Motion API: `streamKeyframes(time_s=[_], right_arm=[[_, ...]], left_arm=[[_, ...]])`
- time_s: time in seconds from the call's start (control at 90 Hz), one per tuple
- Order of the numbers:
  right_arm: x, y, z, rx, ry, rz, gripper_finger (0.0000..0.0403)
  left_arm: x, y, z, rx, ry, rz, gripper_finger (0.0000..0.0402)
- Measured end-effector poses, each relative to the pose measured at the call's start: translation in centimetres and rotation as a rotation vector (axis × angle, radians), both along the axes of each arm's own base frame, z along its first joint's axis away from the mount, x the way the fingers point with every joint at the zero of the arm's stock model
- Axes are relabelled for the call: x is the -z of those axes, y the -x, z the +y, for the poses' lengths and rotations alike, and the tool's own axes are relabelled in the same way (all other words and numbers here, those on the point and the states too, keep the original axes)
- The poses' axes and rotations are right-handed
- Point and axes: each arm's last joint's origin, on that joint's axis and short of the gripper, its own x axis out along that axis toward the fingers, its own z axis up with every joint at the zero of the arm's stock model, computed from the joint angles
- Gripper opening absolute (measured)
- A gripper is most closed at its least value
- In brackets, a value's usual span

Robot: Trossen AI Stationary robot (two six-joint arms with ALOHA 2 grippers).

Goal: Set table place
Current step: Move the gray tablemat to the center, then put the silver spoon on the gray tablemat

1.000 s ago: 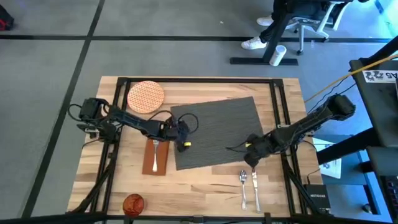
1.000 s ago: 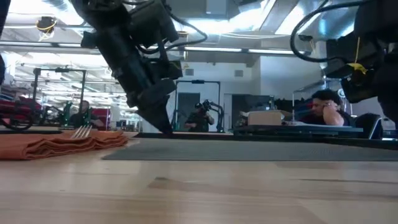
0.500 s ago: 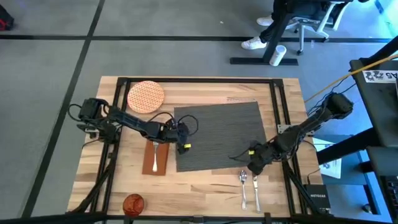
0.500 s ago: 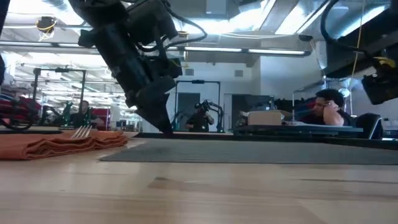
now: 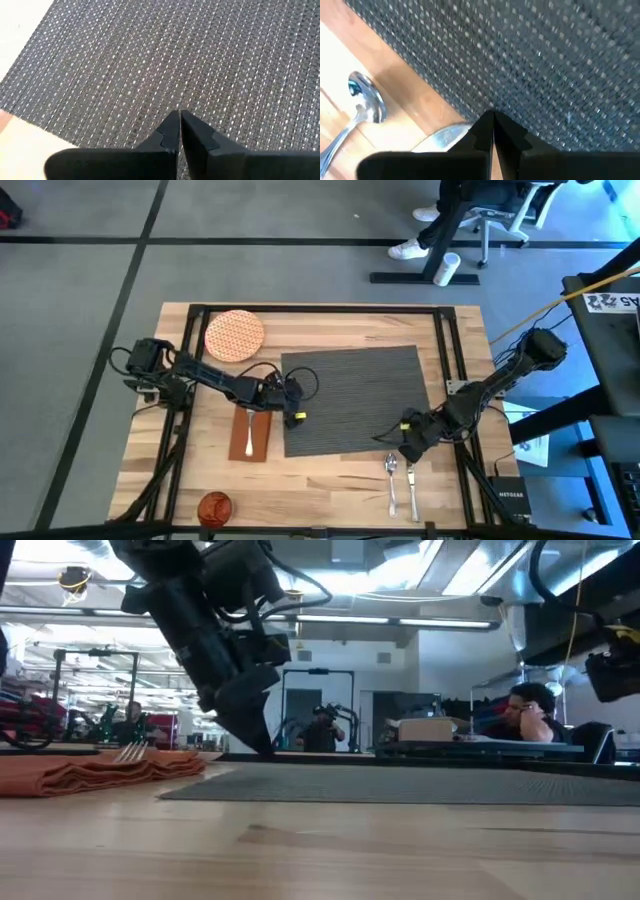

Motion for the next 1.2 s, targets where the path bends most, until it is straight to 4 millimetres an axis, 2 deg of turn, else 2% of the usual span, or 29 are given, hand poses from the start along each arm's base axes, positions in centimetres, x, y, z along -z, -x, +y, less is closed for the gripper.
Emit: streamKeyframes(time_s=[0.444, 0.622, 0.844, 1.011, 1.2], right_arm=[[-3.3, -2.0, 1.4, -0.02, -0.043, -0.123, 0.0], [-4.4, -2.3, 2.2, 0.0, -0.121, -0.124, 0.0], [-5.7, -2.3, 4.2, 0.076, -0.255, -0.17, 0.001], [-4.7, -3.0, 5.9, 0.161, -0.325, -0.162, 0.0038], [-1.4, -4.4, 8.0, 0.236, -0.357, -0.097, 0.0067]], left_arm=[[-1.2, -1.4, -0.2, 0.095, -0.058, -0.149, 0.0], [-1.7, -1.9, -0.1, 0.117, -0.078, -0.206, 0.0], [-3.0, -3.0, 1.3, 0.13, -0.148, -0.342, 0.0], [-4.3, -3.7, 3.1, 0.125, -0.232, -0.45, 0.0], [-4.1, -3.6, 4.2, 0.113, -0.258, -0.421, 0.0]])
